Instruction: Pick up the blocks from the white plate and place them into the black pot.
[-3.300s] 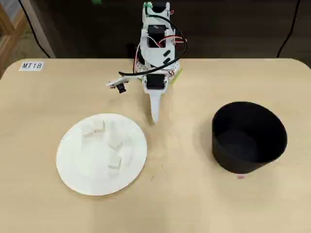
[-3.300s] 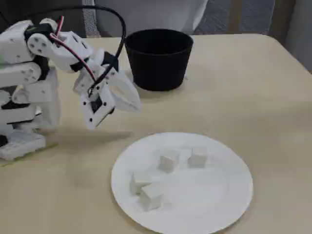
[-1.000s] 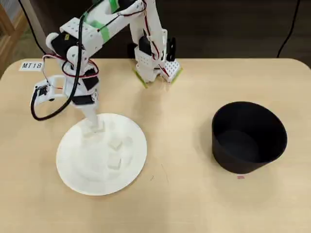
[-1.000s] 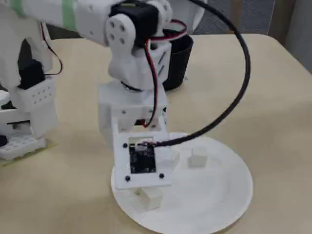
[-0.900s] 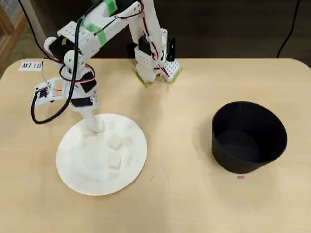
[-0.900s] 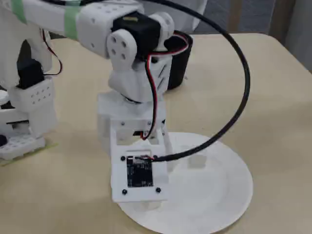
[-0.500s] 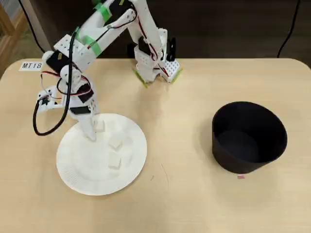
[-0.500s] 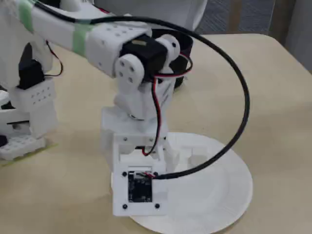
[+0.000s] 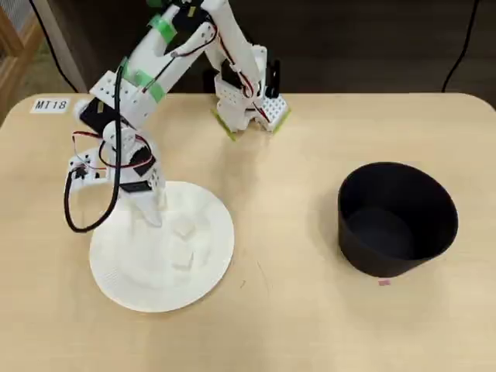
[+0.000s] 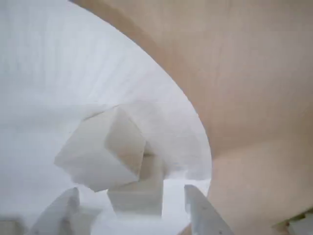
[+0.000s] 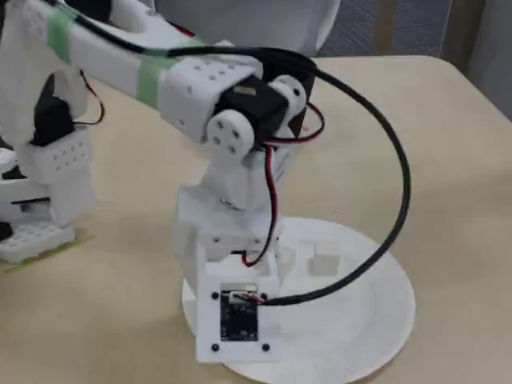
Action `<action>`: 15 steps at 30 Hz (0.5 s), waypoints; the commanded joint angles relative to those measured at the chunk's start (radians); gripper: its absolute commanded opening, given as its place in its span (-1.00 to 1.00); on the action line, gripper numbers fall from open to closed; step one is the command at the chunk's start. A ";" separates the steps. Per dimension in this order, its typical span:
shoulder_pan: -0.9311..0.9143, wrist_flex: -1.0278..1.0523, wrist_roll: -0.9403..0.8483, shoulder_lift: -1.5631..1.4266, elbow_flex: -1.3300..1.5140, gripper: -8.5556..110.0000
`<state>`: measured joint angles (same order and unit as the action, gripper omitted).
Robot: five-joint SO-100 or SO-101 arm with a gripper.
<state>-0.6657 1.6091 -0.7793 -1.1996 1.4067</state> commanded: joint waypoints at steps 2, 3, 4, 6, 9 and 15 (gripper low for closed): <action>-0.008 -0.014 0.020 -0.002 -0.046 -0.36; -0.009 -0.015 0.025 0.000 -0.046 -0.37; -0.009 -0.018 0.028 0.002 -0.046 -0.37; -0.011 -0.028 0.041 0.005 -0.046 -0.43; -0.009 -0.035 0.060 0.015 -0.055 -0.58; 0.023 -0.034 0.080 0.051 -0.097 -0.90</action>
<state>-0.6611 1.5769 -0.7026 -1.1413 1.3530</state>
